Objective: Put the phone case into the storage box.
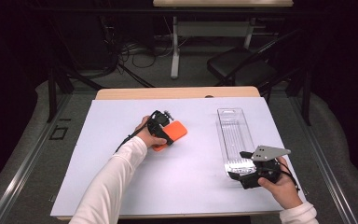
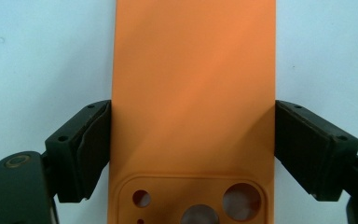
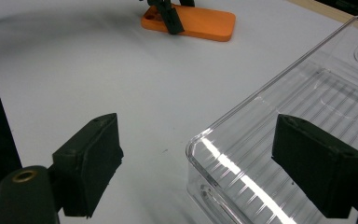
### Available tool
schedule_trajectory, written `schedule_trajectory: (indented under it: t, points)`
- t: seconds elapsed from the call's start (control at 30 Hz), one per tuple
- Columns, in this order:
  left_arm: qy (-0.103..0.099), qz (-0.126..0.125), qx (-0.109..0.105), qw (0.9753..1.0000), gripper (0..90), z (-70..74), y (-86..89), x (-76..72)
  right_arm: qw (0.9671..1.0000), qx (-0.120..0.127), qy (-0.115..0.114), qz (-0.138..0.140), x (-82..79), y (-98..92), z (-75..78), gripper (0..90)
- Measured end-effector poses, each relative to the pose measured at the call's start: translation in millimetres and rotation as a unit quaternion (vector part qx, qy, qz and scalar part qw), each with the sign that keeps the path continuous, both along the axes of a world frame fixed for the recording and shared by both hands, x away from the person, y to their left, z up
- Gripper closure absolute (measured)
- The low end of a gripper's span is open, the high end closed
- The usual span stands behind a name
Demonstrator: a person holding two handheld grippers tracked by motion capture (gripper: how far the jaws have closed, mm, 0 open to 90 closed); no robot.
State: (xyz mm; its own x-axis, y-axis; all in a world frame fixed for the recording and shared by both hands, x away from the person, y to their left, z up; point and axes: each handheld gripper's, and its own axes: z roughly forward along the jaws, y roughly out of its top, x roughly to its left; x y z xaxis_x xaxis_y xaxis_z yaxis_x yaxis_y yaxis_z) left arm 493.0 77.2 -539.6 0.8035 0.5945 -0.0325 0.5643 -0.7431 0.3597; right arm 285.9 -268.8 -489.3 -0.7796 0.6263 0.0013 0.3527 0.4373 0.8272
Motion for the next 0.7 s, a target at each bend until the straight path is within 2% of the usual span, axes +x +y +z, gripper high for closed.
schedule_trajectory:
  t: [0.23,0.37,0.47,0.7]
  points:
    - [0.003,0.000,-0.001,1.0000,15.9,2.1,1.2,-0.5,1.0000,-0.001,0.000,0.001,0.3,0.3,0.0,14.5]
    - [-0.001,-0.002,-0.010,1.0000,15.9,9.9,3.7,-3.0,1.0000,0.001,-0.002,0.000,0.2,-0.3,0.4,14.5]
    - [-0.001,-0.002,-0.009,1.0000,16.0,16.3,5.5,-5.5,1.0000,0.000,-0.002,-0.003,0.0,-0.3,0.8,14.5]
    - [0.002,0.001,-0.007,1.0000,16.0,20.3,6.7,-8.8,1.0000,0.003,-0.004,-0.002,0.0,-0.3,1.4,14.5]
